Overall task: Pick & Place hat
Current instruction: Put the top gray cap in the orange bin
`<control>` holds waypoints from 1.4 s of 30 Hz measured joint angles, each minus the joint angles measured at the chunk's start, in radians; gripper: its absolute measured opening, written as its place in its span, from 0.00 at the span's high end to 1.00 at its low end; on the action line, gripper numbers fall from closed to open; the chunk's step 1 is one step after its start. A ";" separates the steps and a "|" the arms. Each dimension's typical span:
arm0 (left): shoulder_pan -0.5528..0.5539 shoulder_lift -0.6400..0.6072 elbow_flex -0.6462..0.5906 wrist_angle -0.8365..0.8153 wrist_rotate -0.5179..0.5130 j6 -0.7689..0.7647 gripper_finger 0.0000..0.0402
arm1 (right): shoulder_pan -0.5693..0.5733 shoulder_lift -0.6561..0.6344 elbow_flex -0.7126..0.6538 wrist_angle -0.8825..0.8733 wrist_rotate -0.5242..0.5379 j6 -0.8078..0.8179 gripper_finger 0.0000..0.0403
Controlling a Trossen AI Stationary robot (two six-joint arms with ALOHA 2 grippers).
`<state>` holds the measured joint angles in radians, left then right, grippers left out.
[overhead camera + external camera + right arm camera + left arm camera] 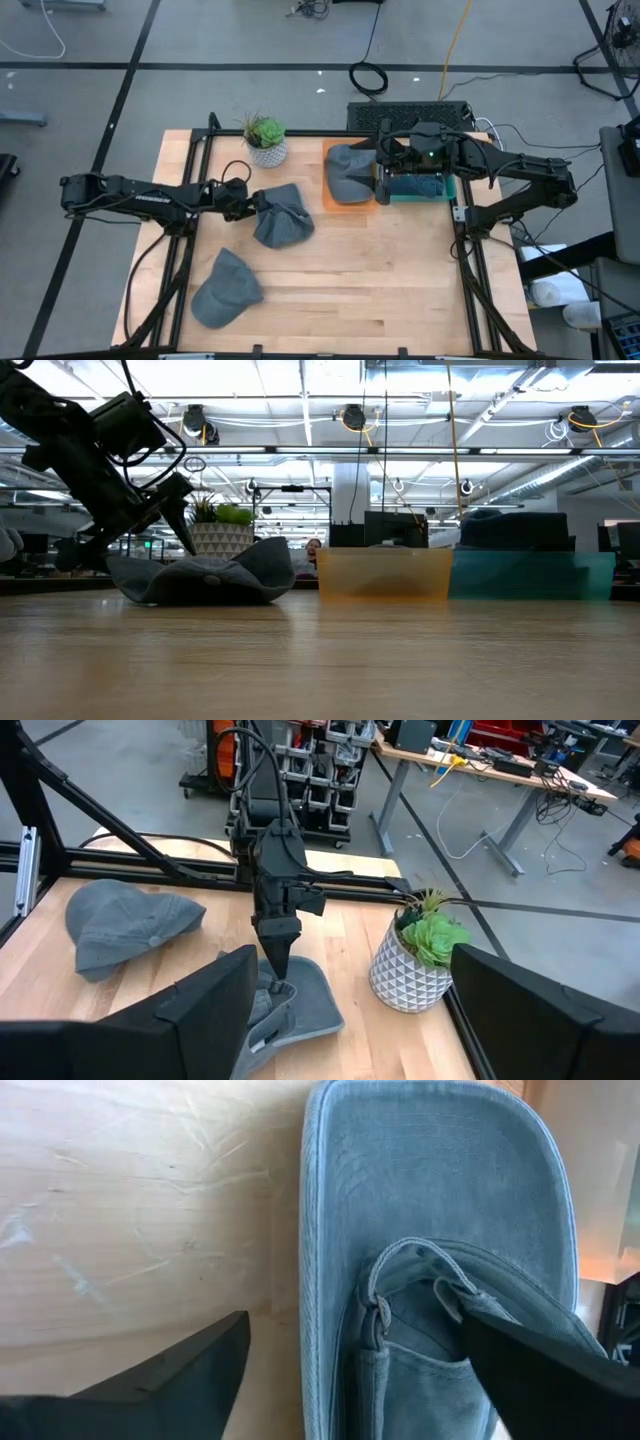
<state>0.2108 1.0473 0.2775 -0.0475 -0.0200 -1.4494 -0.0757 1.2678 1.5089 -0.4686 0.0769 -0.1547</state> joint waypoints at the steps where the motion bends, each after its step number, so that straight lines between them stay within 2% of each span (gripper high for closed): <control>1: 0.000 0.000 0.000 0.000 0.000 0.000 0.11 | 0.000 0.000 0.000 0.000 0.000 0.000 0.21; 9: 0.000 0.000 0.000 -0.001 -0.007 -0.010 0.38 | 0.000 0.000 0.000 0.003 0.006 0.006 0.21; 19: 0.000 0.000 0.000 -0.009 -0.007 0.033 0.64 | 0.000 0.000 0.000 -0.001 -0.004 0.055 0.21; 30: 0.000 0.000 0.000 -0.002 0.002 0.067 0.96 | 0.000 0.000 0.000 0.019 -0.236 0.302 0.21; 35: 0.000 0.000 0.000 0.038 0.020 0.097 0.95 | 0.000 0.000 0.000 0.058 -0.337 0.409 0.21; 39: 0.000 0.000 0.000 0.117 0.036 0.160 0.98 | 0.000 0.000 0.000 0.081 -0.346 0.419 0.21; 42: 0.000 0.000 0.000 0.179 0.036 0.184 0.97 | 0.000 0.000 0.000 0.105 -0.346 0.485 0.21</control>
<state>0.2108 1.0470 0.2775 0.1314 0.0162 -1.2655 -0.0761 1.2675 1.5092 -0.3639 -0.2687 0.3299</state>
